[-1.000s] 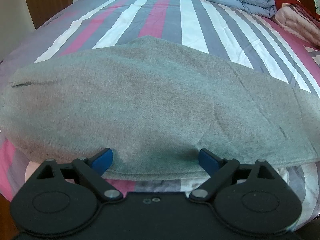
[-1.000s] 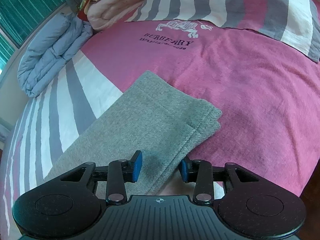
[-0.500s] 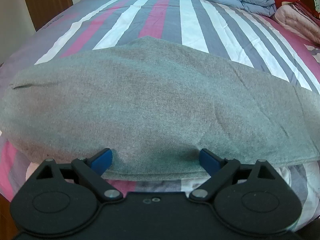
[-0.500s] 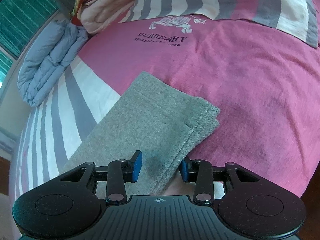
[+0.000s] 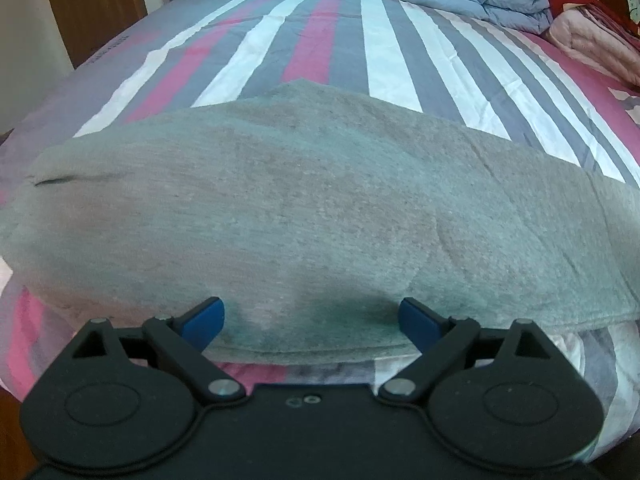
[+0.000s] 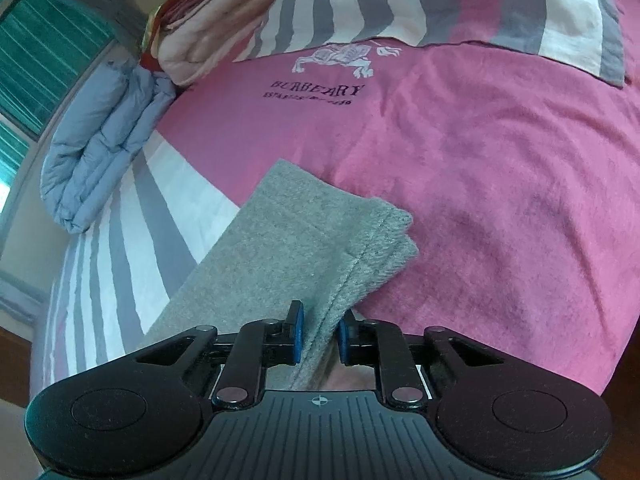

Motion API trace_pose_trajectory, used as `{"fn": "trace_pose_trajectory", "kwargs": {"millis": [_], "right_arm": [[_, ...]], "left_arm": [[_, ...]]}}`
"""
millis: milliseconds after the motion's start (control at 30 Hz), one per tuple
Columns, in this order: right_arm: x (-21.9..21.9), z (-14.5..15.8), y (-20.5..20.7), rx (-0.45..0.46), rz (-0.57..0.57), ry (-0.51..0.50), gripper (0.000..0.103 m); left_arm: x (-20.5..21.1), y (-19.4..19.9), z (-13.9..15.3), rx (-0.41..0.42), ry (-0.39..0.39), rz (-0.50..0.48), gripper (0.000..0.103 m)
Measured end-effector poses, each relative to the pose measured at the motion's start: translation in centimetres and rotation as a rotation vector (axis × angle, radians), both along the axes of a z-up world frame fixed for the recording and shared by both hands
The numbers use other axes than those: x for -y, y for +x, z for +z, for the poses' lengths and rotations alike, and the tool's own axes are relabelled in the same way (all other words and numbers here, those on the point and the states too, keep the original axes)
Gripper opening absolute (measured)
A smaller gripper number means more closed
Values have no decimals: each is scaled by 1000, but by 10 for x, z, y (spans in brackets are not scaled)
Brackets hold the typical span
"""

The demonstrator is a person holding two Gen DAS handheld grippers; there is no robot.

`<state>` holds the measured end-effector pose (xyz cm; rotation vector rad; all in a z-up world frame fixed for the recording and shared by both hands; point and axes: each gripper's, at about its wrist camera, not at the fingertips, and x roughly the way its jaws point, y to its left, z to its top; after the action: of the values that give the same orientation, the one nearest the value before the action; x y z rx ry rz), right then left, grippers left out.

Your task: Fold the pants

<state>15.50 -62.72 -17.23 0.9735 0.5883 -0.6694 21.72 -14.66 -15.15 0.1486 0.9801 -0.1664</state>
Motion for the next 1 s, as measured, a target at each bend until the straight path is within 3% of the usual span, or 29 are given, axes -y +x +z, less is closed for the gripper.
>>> {"fn": "trace_pose_trajectory", "kwargs": {"millis": [300,433,667,833,1000], "right_arm": [[-16,26,13,3,41,-126,10],[-55,66,39,51,179,-317,10],[-158,102,95,201,446,-403,10],[-244,94,135,270,645,-343,10],[-322,45,169,188,822,-278,10]], "left_arm": [[-14,6,10,6,-18,19,87],[-23,11,16,14,-40,36,87],[-54,20,24,32,-84,102,87],[-79,25,23,31,-93,154,87],[-105,31,22,27,-106,205,87]]}}
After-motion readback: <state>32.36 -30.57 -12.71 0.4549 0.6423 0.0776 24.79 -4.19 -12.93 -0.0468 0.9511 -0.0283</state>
